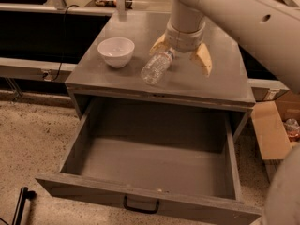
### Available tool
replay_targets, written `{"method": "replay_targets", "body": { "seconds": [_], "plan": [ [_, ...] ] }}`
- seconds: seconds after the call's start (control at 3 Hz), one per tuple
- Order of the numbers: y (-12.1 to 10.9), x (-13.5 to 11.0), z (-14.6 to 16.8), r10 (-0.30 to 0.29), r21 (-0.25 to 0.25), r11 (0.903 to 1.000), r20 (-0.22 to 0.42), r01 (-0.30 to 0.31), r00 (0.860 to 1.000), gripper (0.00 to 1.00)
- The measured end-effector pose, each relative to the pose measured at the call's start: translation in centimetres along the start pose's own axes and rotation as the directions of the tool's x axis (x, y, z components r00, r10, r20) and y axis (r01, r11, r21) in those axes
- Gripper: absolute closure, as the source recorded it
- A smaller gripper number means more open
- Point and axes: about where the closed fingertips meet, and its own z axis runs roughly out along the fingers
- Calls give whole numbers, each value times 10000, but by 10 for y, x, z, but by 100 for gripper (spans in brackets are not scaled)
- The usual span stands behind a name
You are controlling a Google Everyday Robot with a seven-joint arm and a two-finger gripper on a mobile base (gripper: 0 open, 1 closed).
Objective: Place water bottle into top drawer
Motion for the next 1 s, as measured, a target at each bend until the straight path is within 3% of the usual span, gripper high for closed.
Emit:
{"method": "replay_targets", "body": {
  "seconds": [0.33,0.67,1.0],
  "plan": [
    [-24,-5,33,-1238,-42,9923,497,1241,9911,0],
    [-46,-5,56,-1779,34,9840,729,1782,9813,19],
    [-55,1,60,-1583,250,9873,730,1568,9847,43]
  ]
}}
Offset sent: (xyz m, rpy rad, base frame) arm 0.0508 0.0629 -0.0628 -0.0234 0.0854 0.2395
